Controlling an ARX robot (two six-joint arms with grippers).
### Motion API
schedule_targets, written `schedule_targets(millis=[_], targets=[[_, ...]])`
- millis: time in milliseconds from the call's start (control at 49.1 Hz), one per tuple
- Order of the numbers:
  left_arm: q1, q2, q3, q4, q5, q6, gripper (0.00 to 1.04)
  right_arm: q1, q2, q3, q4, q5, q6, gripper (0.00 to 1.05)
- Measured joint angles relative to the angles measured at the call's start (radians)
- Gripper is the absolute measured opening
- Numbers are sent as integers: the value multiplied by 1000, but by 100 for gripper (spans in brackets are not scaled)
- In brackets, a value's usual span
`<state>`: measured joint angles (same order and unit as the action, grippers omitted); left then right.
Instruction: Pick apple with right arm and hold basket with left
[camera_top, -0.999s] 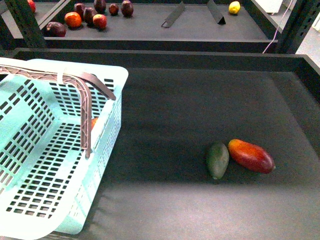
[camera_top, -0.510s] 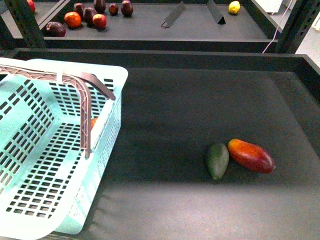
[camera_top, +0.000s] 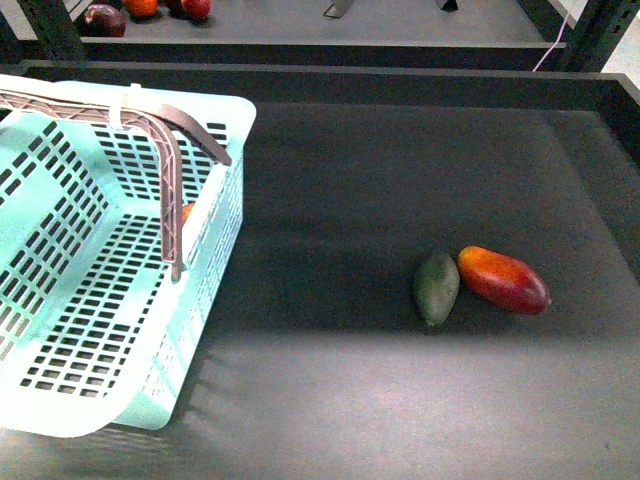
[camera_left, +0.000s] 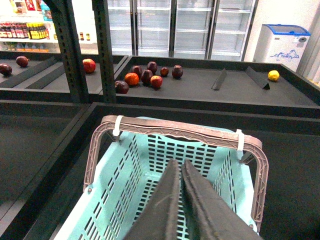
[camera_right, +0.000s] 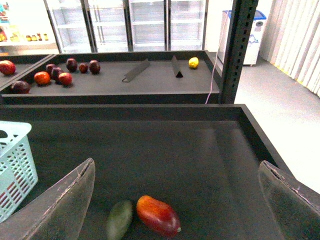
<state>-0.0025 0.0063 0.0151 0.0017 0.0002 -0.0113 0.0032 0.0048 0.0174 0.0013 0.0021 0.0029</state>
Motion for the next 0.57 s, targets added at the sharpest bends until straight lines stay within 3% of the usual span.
schedule_targets(millis=[224, 448, 571], targets=[[0, 0, 0, 0, 0, 0, 47, 0, 0, 0, 0, 0, 0, 96], [0, 0, 0, 0, 0, 2, 99, 0, 0, 0, 0, 0, 0, 96], [0, 0, 0, 0, 0, 2, 98, 0, 0, 0, 0, 0, 0, 96]])
